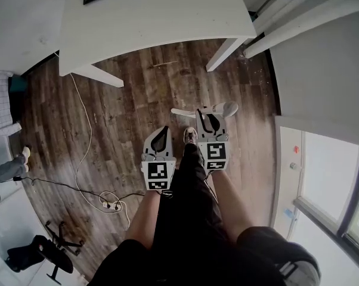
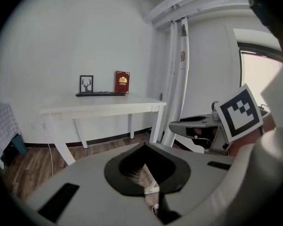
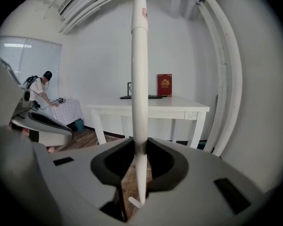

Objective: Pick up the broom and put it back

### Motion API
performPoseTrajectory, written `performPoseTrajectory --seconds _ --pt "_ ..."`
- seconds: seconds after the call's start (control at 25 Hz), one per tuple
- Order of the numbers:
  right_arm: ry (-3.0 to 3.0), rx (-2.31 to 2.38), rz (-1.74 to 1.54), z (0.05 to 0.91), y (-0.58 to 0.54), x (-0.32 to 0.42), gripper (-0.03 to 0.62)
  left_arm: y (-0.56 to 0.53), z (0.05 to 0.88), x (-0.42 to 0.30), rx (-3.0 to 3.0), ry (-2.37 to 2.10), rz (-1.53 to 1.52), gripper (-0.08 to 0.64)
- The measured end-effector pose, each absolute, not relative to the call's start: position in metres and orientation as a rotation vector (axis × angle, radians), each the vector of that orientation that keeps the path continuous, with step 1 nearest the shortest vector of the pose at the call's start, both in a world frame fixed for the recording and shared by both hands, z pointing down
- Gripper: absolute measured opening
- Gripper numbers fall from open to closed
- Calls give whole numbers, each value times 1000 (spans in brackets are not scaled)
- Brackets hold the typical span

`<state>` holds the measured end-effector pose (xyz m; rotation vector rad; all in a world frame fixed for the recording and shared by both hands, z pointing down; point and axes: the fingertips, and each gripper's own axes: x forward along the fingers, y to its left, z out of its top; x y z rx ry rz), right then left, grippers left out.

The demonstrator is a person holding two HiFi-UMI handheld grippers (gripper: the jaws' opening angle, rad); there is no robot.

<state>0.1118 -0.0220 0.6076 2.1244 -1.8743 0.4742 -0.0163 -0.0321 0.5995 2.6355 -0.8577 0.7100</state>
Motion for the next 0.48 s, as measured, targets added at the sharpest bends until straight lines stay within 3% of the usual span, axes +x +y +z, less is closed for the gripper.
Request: performPoseTrajectory --seconds 0.48 --pt "-1846 2099 538 644 -54 146 100 -73 630 24 2687 -838 792 0"
